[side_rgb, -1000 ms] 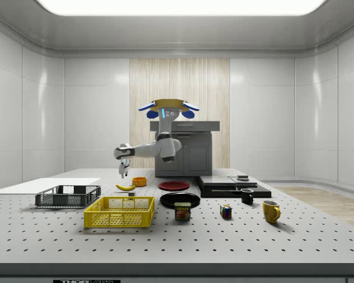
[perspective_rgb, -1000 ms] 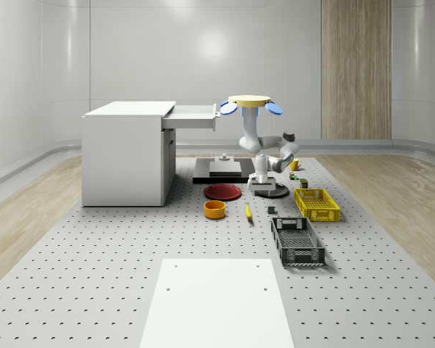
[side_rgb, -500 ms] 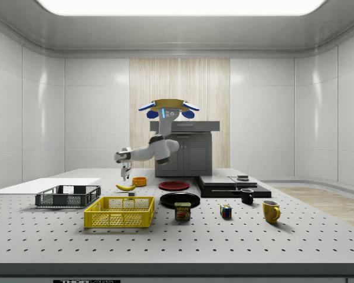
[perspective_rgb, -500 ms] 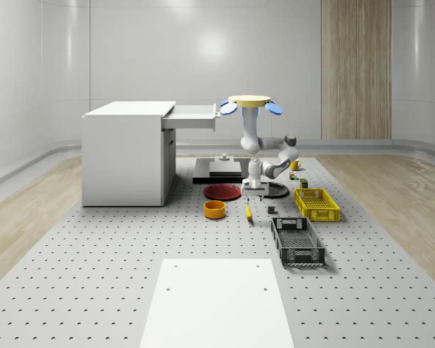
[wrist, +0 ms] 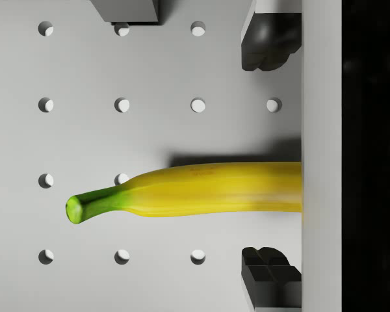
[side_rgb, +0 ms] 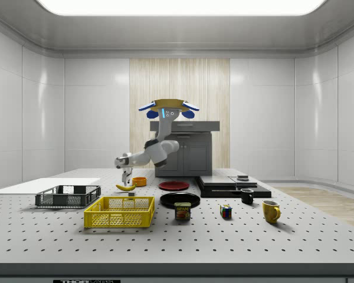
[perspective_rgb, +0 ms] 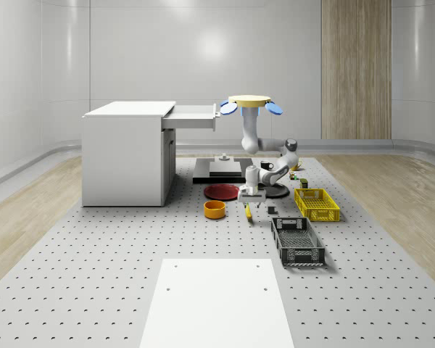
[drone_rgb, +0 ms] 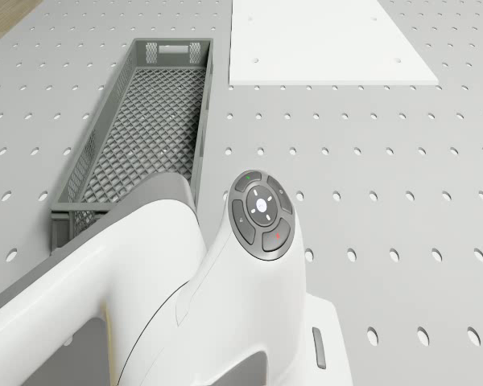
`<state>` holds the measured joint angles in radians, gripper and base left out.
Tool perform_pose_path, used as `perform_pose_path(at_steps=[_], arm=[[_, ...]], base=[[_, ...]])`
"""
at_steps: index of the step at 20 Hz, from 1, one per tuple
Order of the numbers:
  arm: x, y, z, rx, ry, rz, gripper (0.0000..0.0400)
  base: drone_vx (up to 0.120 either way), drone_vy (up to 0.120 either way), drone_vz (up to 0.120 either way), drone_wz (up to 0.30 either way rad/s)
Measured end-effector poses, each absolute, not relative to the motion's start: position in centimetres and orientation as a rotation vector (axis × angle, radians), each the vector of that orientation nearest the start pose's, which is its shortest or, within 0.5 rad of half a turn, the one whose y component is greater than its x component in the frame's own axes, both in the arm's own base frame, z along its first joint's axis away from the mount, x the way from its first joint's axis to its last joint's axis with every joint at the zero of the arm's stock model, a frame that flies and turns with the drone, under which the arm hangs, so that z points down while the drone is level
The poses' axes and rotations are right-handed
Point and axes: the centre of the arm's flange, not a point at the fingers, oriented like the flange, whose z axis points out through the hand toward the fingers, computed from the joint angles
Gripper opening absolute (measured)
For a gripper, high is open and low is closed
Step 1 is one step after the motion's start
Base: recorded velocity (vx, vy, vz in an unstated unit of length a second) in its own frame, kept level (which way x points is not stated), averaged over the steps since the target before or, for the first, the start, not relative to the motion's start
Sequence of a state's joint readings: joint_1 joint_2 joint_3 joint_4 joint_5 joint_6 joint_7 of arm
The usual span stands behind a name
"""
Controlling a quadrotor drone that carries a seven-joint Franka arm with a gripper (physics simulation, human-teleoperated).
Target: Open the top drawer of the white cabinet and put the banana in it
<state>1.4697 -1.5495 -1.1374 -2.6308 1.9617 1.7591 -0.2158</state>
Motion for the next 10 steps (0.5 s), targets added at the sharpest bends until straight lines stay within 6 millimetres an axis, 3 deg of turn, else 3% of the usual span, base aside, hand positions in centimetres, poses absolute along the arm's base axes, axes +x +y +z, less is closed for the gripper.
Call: perform_pose_path(at_steps=[10], arm=[[37.2, 3.4, 60.7, -0.002, -0.001, 0.785, 0.0400]], base=[[0.000, 0.000, 0.000, 0.000]])
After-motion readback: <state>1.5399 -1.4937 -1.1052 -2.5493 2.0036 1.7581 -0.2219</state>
